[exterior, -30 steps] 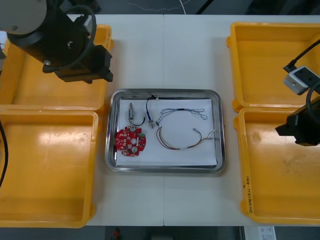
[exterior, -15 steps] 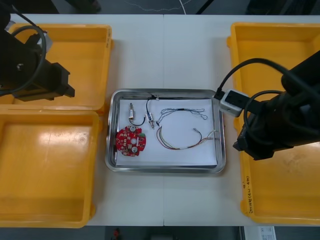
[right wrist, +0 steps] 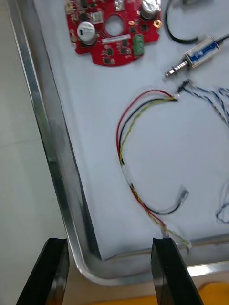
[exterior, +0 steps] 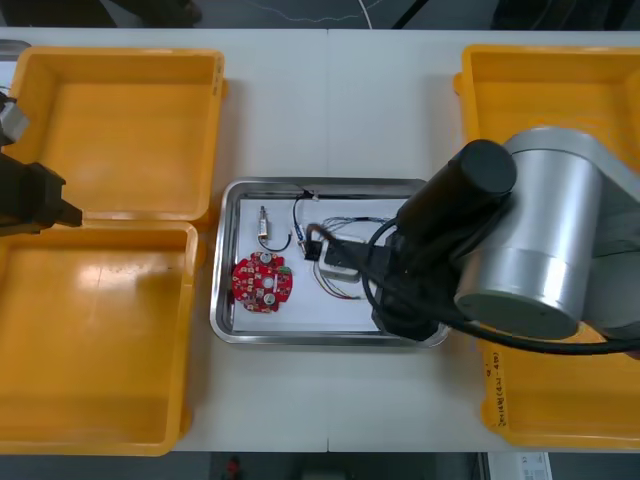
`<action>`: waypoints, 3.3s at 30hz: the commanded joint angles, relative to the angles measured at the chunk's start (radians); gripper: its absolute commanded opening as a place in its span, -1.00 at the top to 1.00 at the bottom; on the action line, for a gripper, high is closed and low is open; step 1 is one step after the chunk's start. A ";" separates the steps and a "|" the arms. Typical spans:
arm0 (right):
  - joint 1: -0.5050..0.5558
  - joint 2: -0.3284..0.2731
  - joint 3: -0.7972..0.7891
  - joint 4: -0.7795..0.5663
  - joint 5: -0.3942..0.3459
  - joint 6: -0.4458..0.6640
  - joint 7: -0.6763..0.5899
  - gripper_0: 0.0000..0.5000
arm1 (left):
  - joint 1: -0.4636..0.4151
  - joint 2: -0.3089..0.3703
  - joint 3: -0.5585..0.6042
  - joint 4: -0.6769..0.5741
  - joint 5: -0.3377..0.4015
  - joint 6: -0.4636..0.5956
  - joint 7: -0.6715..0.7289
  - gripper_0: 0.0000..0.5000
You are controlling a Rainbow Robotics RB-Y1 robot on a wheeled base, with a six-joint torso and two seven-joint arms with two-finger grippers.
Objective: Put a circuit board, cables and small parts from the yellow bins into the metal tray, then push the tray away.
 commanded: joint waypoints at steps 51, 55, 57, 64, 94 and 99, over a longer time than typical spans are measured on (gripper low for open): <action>-0.053 0.225 0.397 0.324 0.333 -0.178 0.062 0.96 | 0.195 0.009 0.102 -0.110 -0.068 0.006 -0.112 -1.00; -0.056 0.221 0.395 0.324 0.349 -0.185 0.062 1.00 | 0.195 0.009 0.102 -0.110 -0.068 0.006 -0.112 -1.00; -0.059 0.210 0.395 0.322 0.353 -0.200 0.062 1.00 | 0.195 0.009 0.102 -0.110 -0.068 0.006 -0.112 -1.00; -0.102 0.175 0.395 0.324 0.361 -0.224 0.057 1.00 | 0.195 0.009 0.102 -0.110 -0.068 0.006 -0.112 -1.00; -0.415 0.176 0.398 0.651 0.290 -0.327 0.068 1.00 | 0.195 0.009 0.102 -0.110 -0.068 0.006 -0.112 -1.00; -0.445 0.178 0.403 0.701 0.277 -0.376 0.070 1.00 | 0.195 0.009 0.102 -0.110 -0.068 0.006 -0.112 -1.00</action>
